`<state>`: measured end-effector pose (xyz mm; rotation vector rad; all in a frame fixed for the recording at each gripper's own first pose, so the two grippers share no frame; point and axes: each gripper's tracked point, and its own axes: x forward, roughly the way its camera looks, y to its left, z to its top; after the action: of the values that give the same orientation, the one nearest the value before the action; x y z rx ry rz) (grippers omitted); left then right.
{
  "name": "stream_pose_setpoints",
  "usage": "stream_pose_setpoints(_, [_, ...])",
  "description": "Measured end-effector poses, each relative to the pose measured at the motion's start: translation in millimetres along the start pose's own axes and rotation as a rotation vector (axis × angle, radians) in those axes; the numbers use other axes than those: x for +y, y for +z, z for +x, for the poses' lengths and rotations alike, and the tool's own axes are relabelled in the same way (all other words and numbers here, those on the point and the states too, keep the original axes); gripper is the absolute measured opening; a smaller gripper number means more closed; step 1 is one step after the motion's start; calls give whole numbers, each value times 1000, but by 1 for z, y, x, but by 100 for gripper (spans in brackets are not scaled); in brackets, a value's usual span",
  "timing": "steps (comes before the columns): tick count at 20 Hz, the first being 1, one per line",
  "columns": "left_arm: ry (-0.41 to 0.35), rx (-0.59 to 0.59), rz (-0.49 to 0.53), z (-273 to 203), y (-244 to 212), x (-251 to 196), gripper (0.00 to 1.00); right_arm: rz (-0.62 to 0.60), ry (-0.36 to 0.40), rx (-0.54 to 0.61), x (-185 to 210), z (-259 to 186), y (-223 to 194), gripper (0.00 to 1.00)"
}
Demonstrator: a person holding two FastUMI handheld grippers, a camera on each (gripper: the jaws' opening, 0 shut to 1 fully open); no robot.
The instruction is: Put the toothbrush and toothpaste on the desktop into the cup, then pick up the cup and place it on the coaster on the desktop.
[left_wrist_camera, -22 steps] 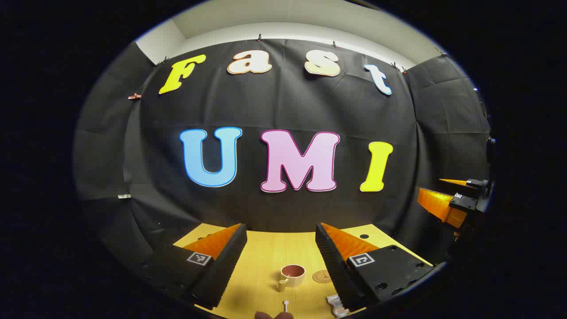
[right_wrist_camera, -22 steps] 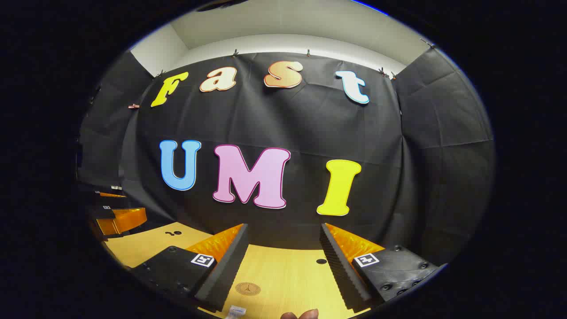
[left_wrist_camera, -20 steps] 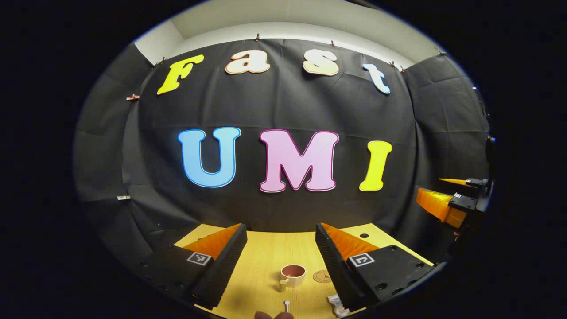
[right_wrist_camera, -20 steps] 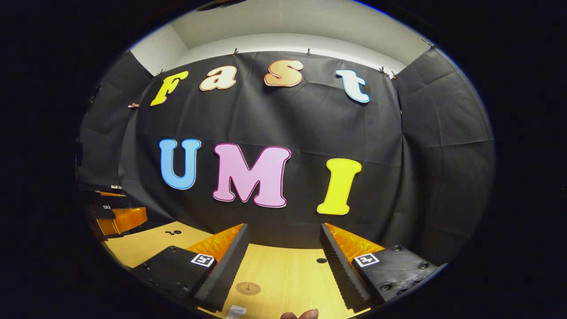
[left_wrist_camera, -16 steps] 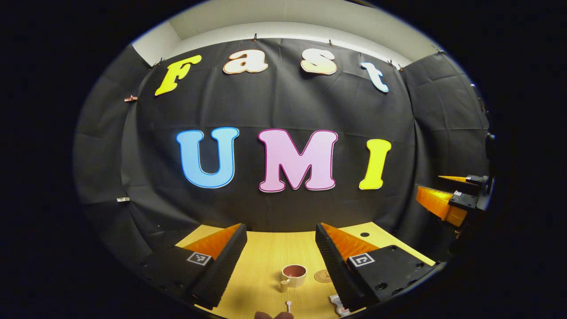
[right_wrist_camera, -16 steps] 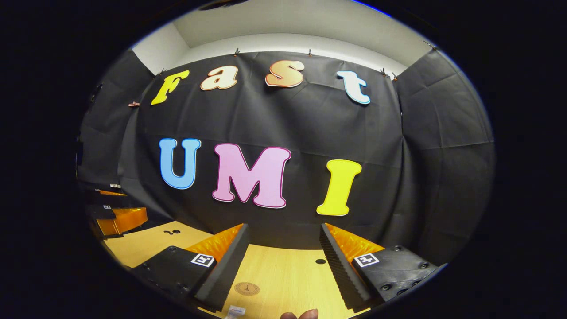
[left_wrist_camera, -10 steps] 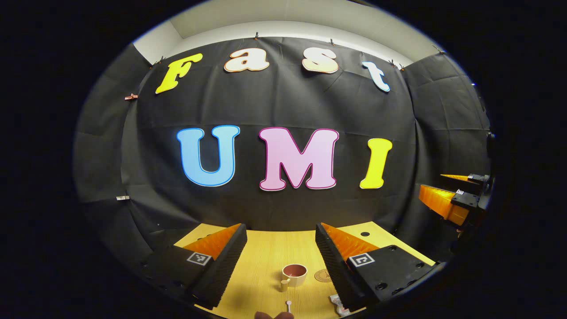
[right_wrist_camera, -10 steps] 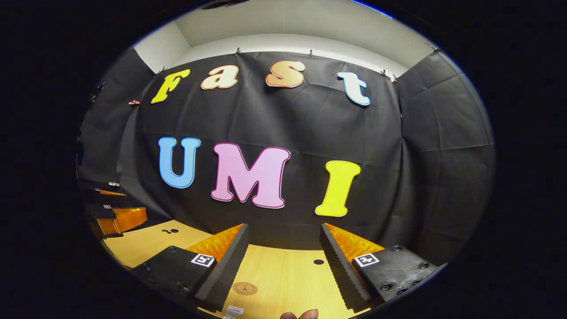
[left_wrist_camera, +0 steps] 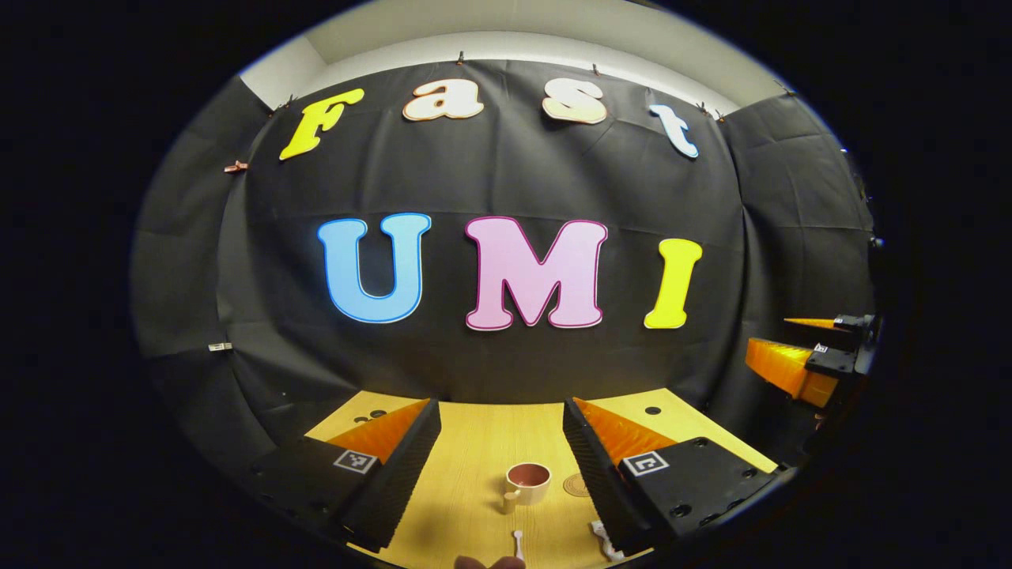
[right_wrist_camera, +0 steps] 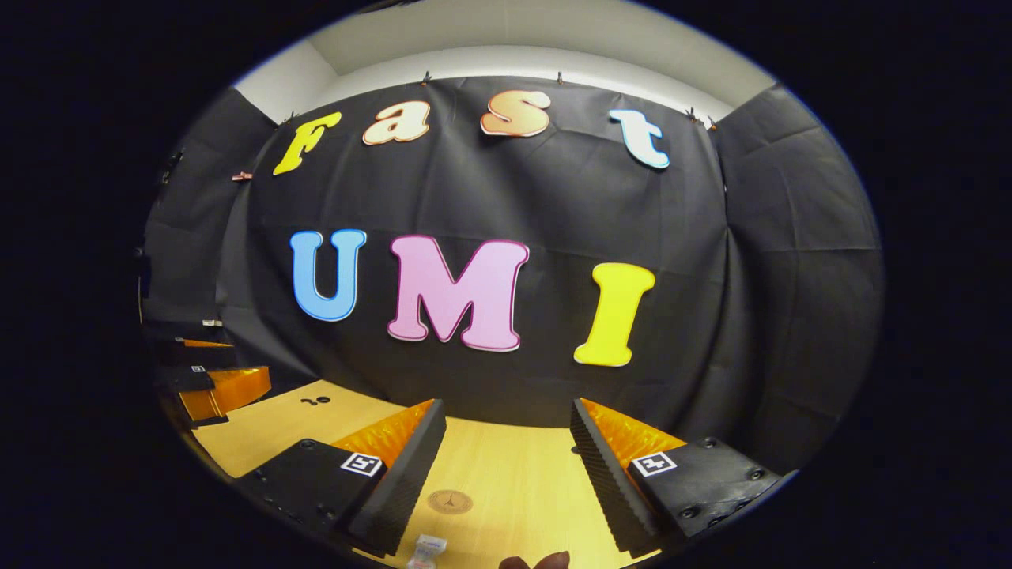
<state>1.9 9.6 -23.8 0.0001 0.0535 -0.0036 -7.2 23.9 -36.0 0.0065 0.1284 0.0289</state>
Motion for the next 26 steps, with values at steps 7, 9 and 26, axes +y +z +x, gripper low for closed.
stream_pose_setpoints(7, [-1,77,-6,-13,-31,18,96,26,35,273,34,-11,-93,98])
stream_pose_setpoints(9, [2,105,-7,-21,-43,25,97,37,60,382,50,-19,-133,98])
stream_pose_setpoints(26, [53,197,-7,-75,-89,80,96,112,62,981,114,-39,-378,96])
